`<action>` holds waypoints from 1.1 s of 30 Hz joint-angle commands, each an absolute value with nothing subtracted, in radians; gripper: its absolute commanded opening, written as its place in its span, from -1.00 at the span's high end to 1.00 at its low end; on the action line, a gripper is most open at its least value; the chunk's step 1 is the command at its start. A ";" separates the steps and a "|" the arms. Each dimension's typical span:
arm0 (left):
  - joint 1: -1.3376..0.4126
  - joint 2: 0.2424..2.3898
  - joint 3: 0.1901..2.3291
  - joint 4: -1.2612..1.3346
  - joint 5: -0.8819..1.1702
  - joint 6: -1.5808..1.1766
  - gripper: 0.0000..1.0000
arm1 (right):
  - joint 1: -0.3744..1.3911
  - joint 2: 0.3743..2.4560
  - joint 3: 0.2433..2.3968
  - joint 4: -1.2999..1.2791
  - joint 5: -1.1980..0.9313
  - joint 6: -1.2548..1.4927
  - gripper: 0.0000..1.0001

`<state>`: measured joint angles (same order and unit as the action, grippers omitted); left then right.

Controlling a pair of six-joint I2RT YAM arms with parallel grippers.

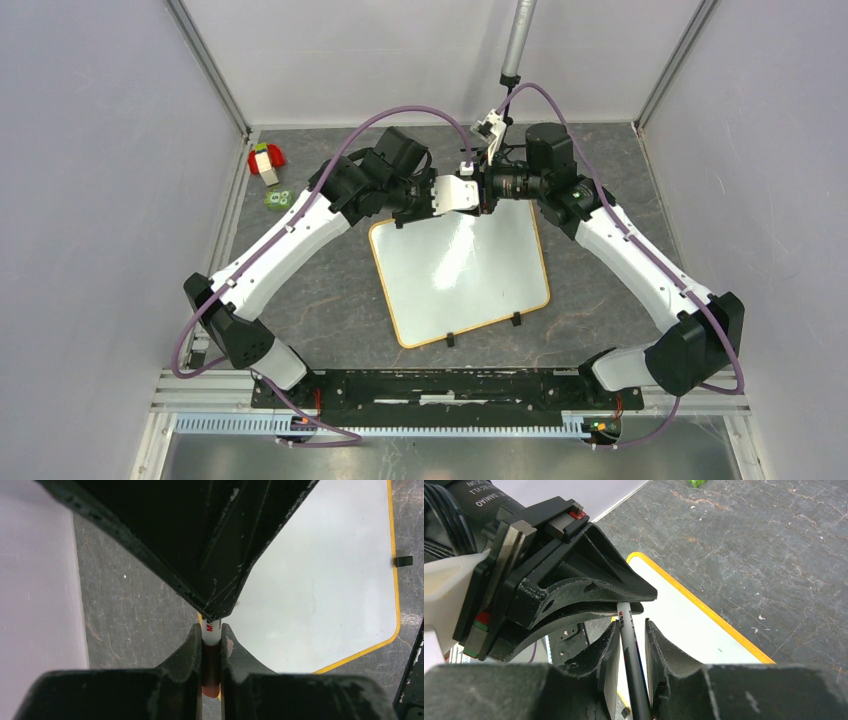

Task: Write a sentence on the whiteboard
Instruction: Open the whiteboard marker.

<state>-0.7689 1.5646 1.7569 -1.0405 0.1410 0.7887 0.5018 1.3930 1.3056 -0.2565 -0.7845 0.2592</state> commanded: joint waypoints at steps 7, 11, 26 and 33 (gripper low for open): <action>-0.755 1.592 1.833 -0.985 0.210 0.709 0.95 | 0.506 1.383 1.335 -0.218 -0.839 0.297 0.50; -0.759 1.592 1.832 -0.973 0.212 0.698 0.91 | 0.507 1.382 1.330 -0.213 -0.848 0.297 0.87; -0.418 1.367 1.675 -0.892 0.726 0.424 -0.82 | 0.386 1.343 1.303 -0.168 -0.853 0.329 1.00; -0.317 1.276 1.488 -0.740 0.912 0.428 -0.88 | 0.385 1.300 1.219 -0.059 -0.943 0.345 1.00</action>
